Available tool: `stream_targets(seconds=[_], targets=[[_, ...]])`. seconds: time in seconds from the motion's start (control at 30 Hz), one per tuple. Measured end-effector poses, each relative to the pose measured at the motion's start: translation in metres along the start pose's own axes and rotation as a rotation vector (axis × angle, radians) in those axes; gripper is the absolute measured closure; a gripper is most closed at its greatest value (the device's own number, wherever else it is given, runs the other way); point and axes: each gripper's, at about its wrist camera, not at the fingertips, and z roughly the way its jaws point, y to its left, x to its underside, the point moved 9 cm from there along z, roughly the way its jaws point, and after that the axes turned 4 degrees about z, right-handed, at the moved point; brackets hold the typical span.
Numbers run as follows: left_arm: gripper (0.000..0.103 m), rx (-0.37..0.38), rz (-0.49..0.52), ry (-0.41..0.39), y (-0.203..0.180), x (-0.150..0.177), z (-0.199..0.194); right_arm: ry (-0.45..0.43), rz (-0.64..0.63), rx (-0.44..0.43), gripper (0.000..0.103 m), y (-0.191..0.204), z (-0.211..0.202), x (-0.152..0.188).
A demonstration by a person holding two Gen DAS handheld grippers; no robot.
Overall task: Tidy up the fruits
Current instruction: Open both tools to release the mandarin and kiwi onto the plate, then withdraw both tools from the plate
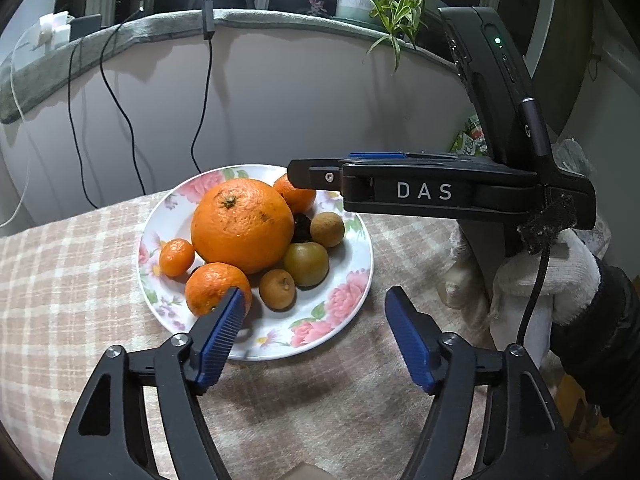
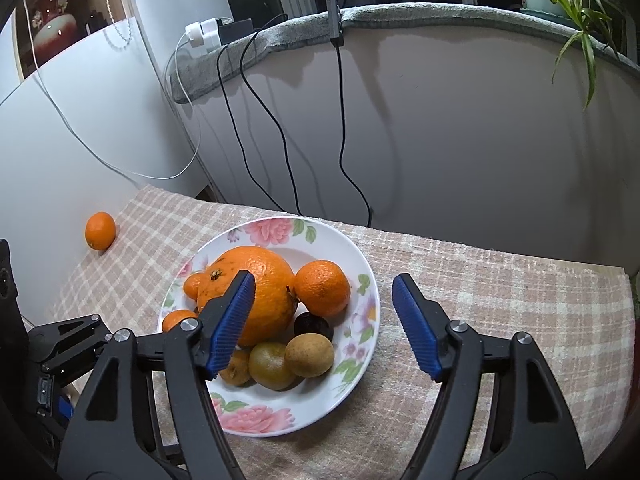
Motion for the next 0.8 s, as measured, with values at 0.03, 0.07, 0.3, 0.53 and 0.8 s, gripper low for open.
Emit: stream_targets(seconds=[0.03, 0.07, 0.3, 0.53, 0.8], targets=[[0.028, -0.004, -0.001, -0.001, 0.001, 0.000, -0.001, -0.002, 0.003, 0.002, 0.029, -0.001, -0.001, 0.000], [0.028, -0.007, -0.003, -0.002, 0.001, 0.000, -0.001, -0.004, 0.006, 0.004, 0.028, -0.001, -0.002, 0.000], [0.024, -0.033, -0.016, -0.015, 0.011, 0.000, -0.011, -0.033, 0.033, -0.008, 0.016, -0.004, -0.009, -0.003], [0.023, -0.050, -0.019, -0.026, 0.016, 0.001, -0.020, -0.043, 0.042, -0.038, 0.004, 0.002, -0.014, -0.002], [0.023, -0.065, -0.030, -0.040, 0.021, 0.002, -0.032, -0.036, 0.024, -0.018, 0.001, 0.010, -0.020, -0.002]])
